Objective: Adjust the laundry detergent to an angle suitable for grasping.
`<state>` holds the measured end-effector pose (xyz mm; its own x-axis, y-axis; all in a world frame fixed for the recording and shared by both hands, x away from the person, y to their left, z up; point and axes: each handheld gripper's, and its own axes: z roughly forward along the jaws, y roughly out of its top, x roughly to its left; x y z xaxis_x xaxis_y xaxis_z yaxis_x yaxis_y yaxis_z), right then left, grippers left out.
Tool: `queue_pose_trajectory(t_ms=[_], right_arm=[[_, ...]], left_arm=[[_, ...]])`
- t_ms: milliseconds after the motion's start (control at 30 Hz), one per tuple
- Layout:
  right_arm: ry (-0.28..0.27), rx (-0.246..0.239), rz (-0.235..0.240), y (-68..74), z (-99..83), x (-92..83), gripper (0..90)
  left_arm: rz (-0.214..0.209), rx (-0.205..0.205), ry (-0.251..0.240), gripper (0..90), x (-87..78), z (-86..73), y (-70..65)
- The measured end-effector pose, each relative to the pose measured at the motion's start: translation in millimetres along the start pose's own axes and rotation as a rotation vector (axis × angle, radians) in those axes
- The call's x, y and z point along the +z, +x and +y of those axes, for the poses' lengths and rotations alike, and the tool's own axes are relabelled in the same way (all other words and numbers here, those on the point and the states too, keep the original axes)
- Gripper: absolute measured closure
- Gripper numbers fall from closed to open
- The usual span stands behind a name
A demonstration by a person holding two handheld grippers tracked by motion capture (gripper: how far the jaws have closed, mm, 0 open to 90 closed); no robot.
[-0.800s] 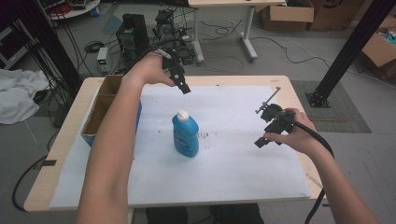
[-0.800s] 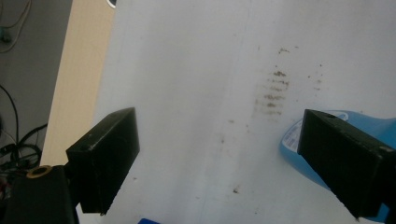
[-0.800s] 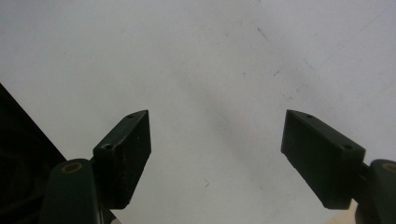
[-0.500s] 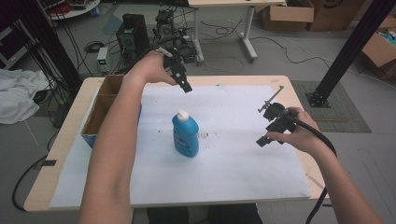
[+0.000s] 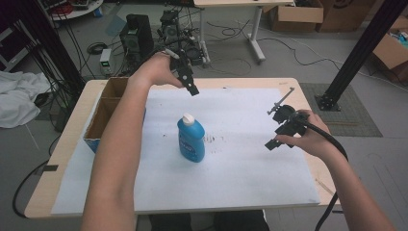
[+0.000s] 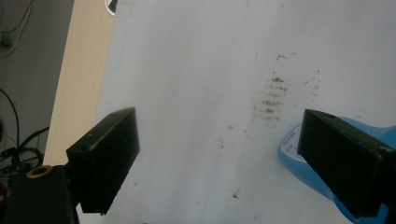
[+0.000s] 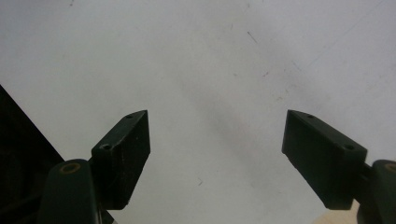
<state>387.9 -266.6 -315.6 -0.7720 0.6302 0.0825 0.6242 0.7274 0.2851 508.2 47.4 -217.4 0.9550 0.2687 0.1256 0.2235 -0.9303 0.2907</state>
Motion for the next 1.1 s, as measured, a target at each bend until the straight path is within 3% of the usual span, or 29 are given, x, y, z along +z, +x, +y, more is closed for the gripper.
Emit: queue_pose_trajectory(t_ms=[267, 433, 967, 1000, 1100], right_arm=[[-0.016, 0.001, -0.004, 4.2, 3.1, -0.8, 23.1], [-0.053, 0.006, 0.0, 7.1, 5.3, -3.9, 22.2], [-0.268, 0.027, -0.048, 25.9, 14.4, -20.7, 22.1], [-0.299, 0.038, -0.049, 31.4, 16.9, -23.1, 22.1], [-0.324, 0.041, -0.051, 37.0, 19.9, -24.7, 22.2]], left_arm=[[0.006, -0.003, 0.0, 13.3, -4.3, -3.7, -0.7], [0.012, -0.006, 0.0, 13.3, -5.7, -7.4, 0.2], [0.011, -0.001, -0.003, 13.6, -7.8, -6.7, -1.7], [0.01, -0.004, -0.003, 13.6, -7.4, -7.1, -1.4], [0.008, -0.003, 0.0, 13.6, -7.1, -7.4, -1.0]])
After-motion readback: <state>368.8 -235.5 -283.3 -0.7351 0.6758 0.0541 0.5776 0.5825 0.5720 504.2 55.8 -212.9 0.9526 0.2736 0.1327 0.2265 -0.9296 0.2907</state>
